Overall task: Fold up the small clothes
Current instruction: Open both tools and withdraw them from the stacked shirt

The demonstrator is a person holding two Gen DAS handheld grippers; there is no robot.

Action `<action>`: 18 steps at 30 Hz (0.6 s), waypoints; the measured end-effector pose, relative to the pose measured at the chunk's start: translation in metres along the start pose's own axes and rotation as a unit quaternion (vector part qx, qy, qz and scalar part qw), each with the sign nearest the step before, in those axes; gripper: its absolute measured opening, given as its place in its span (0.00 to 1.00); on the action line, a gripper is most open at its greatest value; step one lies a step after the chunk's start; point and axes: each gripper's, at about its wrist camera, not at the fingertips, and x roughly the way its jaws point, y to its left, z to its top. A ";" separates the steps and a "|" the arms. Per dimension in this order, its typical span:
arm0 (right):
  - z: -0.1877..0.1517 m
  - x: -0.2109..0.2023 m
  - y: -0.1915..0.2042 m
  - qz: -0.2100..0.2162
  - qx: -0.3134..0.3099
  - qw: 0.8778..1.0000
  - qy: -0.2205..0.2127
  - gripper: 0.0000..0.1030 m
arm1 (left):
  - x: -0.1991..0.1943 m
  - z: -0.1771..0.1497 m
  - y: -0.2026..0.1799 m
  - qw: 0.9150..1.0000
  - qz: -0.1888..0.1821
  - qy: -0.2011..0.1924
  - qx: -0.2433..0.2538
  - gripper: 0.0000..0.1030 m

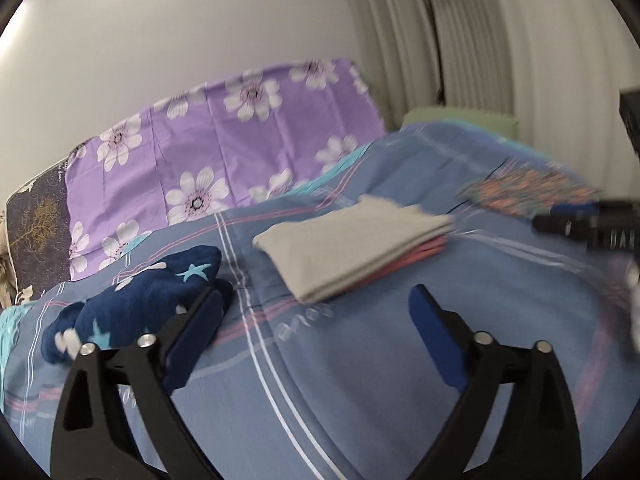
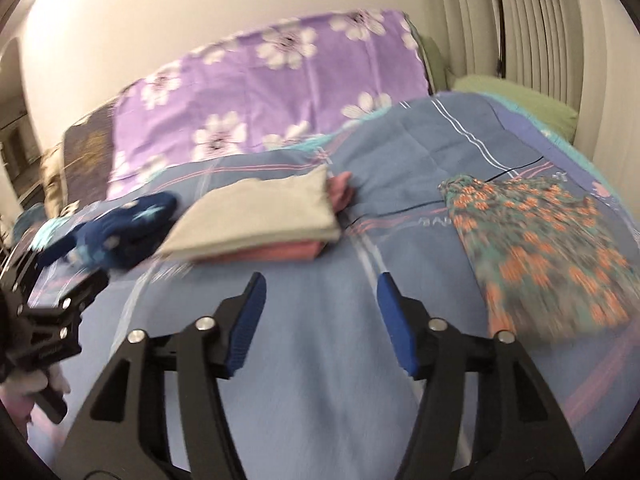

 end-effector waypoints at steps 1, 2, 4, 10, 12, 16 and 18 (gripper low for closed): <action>-0.008 -0.016 0.004 -0.002 0.001 1.000 -0.005 0.71 | -0.015 -0.001 -0.005 1.000 0.000 -0.010 -0.003 0.99; -0.018 -0.034 0.009 -0.005 0.003 1.000 -0.011 0.73 | -0.030 -0.002 -0.010 1.000 0.001 -0.017 -0.005 0.99; -0.035 -0.064 0.017 -0.011 0.005 1.000 -0.024 0.81 | -0.060 -0.005 -0.021 1.000 0.003 -0.025 -0.010 0.99; -0.079 -0.139 0.033 -0.032 0.022 0.997 -0.065 0.92 | -0.132 -0.018 -0.040 1.000 0.013 -0.023 -0.007 0.99; -0.087 -0.156 0.039 -0.040 0.024 0.996 -0.072 0.92 | -0.151 -0.026 -0.043 1.000 0.005 -0.024 -0.008 0.99; -0.095 -0.185 0.053 -0.059 0.026 0.993 -0.097 0.96 | -0.184 -0.044 -0.039 0.999 0.002 -0.019 -0.032 0.99; -0.097 -0.195 0.060 -0.059 0.026 0.993 -0.104 0.98 | -0.194 -0.052 -0.037 0.999 0.017 -0.014 -0.044 0.99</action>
